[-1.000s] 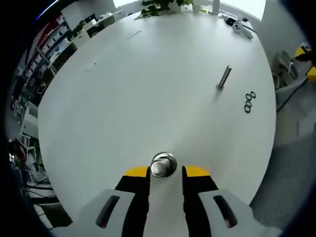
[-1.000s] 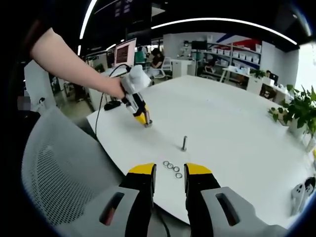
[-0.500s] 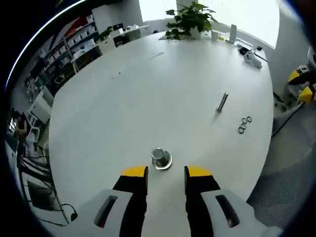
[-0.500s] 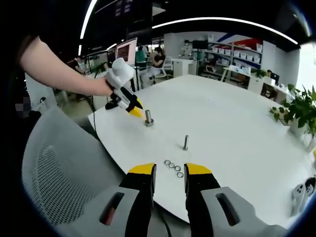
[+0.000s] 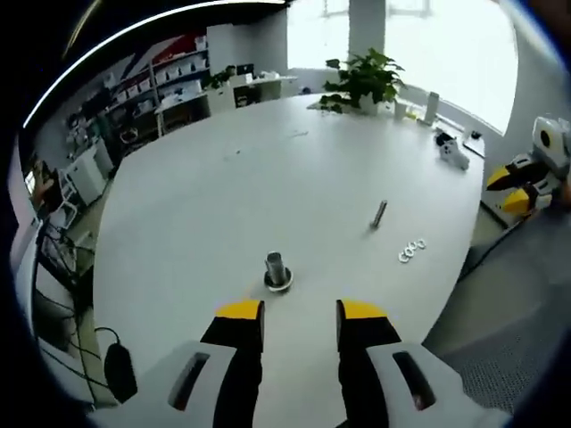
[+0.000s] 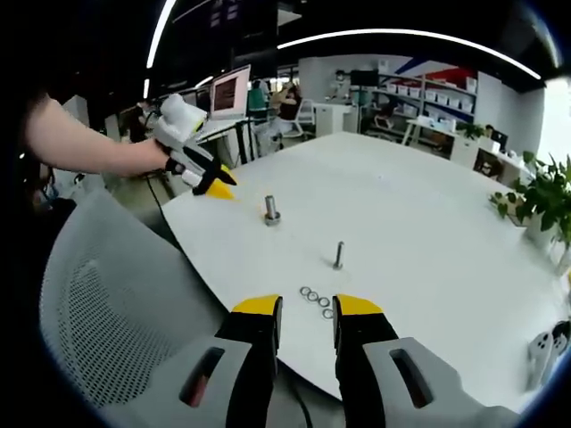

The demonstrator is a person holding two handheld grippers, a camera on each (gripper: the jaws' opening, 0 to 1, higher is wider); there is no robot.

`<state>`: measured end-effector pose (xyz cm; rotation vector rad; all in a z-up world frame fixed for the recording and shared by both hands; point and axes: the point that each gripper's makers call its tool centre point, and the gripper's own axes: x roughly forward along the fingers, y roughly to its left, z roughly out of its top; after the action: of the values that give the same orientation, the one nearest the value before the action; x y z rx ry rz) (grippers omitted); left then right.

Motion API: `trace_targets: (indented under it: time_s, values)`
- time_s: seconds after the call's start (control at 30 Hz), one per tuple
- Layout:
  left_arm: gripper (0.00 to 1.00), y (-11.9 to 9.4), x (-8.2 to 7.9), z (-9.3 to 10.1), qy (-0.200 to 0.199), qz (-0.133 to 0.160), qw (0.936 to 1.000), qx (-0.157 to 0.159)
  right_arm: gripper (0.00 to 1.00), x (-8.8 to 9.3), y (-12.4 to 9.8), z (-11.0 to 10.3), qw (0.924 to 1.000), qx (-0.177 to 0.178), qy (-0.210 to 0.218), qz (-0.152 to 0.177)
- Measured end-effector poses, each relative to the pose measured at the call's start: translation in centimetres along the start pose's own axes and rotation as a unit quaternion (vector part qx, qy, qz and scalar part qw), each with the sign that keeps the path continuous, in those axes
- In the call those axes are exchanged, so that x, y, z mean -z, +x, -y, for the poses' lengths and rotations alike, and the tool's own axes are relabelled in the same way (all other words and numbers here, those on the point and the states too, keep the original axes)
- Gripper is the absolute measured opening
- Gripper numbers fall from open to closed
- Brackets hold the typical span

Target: Place the washer onto the threaded stud by aligning its center hole with the stud, sliding it down to the base, and recovering from edge contact or off-axis alignment until the washer reaches the visible bottom stop.

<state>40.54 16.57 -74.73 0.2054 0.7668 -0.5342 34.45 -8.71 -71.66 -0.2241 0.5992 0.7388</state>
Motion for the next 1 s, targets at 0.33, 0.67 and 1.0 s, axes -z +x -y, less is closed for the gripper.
trace_targets:
  time_s: [0.33,0.67,1.0]
  values:
    - [0.32,-3.0,-0.2,2.1,-0.018,0.047,0.9984,0.026,0.25,0.2,0.1,-0.2,0.9999,0.002,-0.011,-0.011]
    - [0.33,-5.5,-0.7,5.8,0.014,0.068,0.9959,0.057,0.26,1.3,0.3,0.1,0.9990,0.010,-0.015,-0.040]
    - [0.33,-5.8,-0.1,6.9,0.009,0.077,0.9939,0.078,0.26,2.1,0.5,0.4,0.9975,0.017,-0.022,-0.065]
